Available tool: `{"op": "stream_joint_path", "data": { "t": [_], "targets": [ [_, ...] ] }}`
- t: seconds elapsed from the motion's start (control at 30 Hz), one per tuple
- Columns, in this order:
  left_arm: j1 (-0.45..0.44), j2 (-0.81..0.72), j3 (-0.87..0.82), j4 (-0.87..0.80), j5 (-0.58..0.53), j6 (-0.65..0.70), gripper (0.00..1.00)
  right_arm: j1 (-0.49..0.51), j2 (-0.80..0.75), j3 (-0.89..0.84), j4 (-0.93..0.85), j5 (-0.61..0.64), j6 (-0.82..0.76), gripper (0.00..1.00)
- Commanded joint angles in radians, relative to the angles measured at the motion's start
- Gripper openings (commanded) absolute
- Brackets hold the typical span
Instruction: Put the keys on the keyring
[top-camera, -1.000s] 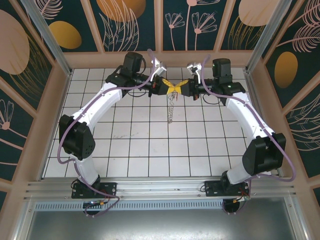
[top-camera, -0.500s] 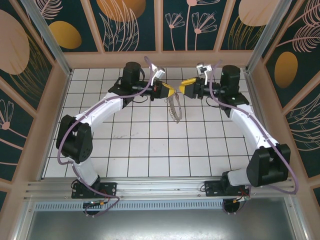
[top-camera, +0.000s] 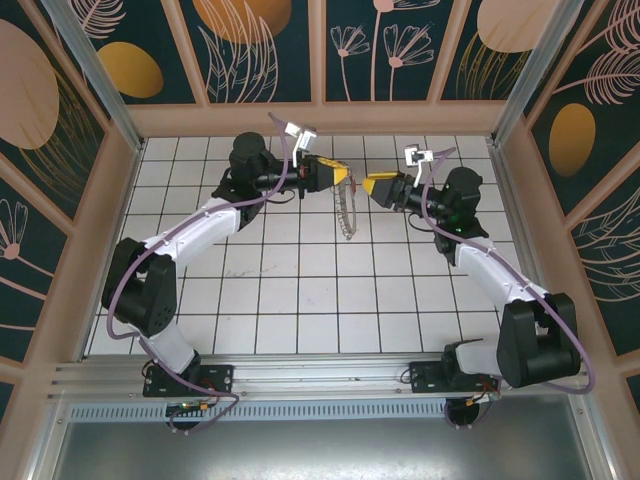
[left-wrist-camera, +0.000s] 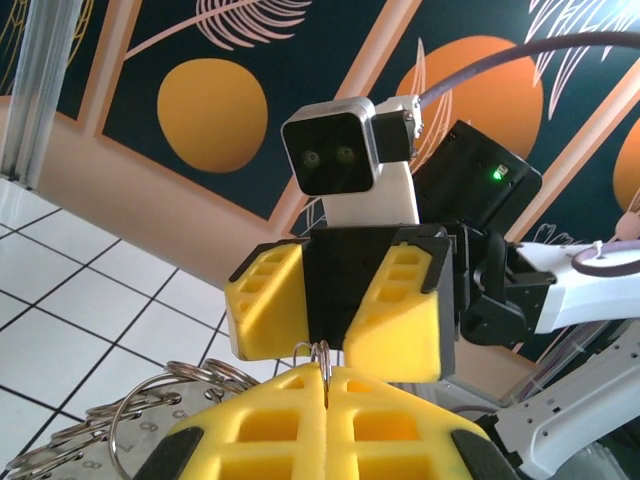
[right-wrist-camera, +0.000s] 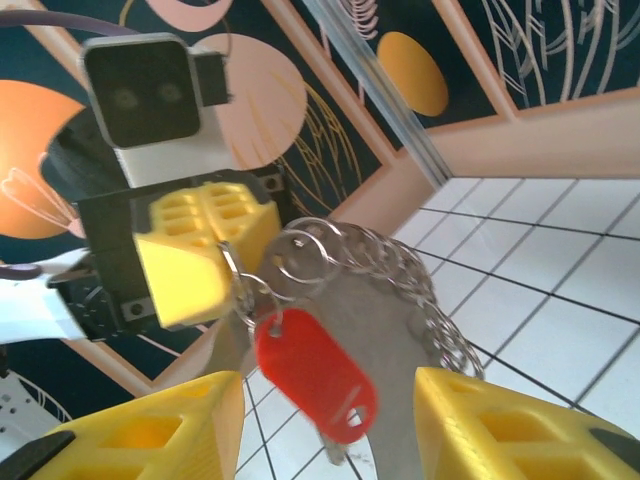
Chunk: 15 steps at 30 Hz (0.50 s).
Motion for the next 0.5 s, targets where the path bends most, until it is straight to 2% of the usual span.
{"op": "stream_joint_path", "data": {
  "t": [0.0, 0.47],
  "targets": [
    [-0.002, -0.025, -0.016, 0.179, 0.011, -0.101, 0.00, 0.023, -0.001, 0.001, 0.116, -0.006, 0.019, 0.48],
    [-0.002, -0.021, -0.035, 0.230, 0.020, -0.142, 0.00, 0.079, 0.058, 0.049, 0.076, 0.006, -0.024, 0.52]
  ]
}}
